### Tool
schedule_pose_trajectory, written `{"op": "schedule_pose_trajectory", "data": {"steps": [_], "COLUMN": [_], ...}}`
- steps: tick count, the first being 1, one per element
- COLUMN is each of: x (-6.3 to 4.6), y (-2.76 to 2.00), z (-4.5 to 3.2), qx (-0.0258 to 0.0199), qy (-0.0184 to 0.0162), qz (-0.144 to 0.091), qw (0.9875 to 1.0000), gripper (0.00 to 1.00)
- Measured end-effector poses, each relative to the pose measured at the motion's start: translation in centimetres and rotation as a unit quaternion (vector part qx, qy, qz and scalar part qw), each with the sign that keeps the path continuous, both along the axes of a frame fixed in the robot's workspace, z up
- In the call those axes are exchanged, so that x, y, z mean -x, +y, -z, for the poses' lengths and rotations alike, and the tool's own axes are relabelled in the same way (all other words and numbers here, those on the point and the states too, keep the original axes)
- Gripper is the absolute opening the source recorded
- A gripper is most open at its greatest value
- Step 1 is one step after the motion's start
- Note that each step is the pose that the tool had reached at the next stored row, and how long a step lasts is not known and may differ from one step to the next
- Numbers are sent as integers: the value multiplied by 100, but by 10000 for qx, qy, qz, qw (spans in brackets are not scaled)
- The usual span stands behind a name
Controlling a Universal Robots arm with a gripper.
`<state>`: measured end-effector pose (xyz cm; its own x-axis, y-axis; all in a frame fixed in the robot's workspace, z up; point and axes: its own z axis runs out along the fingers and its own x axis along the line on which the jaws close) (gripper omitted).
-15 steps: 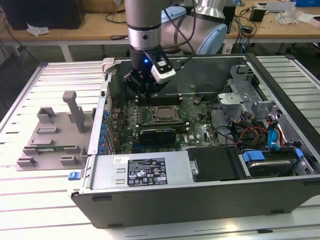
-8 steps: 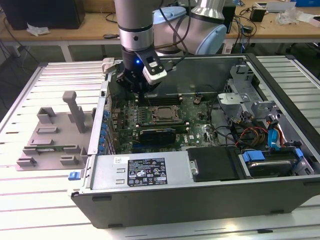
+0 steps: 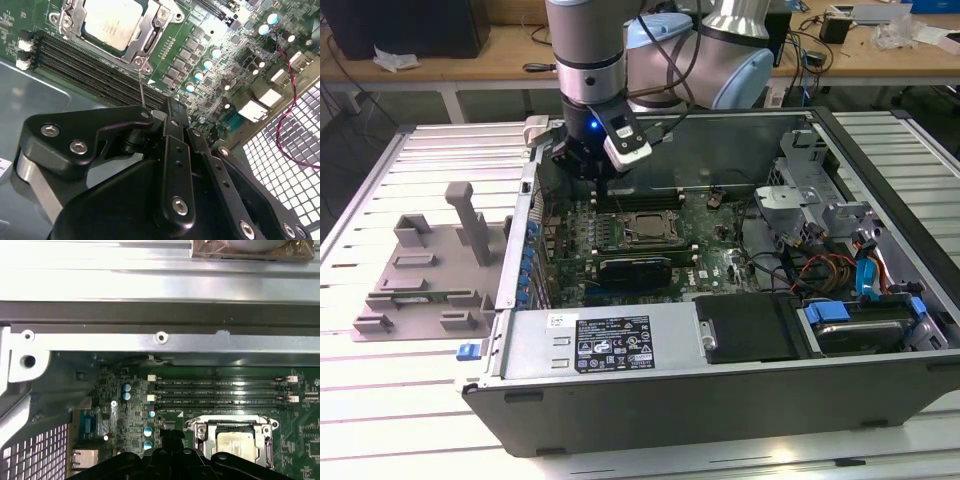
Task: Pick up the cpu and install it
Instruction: 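Install the first cpu locking lever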
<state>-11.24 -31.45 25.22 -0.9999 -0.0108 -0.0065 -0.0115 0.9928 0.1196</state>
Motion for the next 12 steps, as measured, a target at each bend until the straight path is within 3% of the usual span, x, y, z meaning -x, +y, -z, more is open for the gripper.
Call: {"op": "schedule_pose_trajectory", "data": {"steps": [2, 12], "x": [-12, -282], "y": [0, -4], "z": [0, 4], "qx": [-1, 0], "qy": [0, 0], "qz": [-1, 0], "qw": [10000, 10000], "gripper": [11, 11]}}
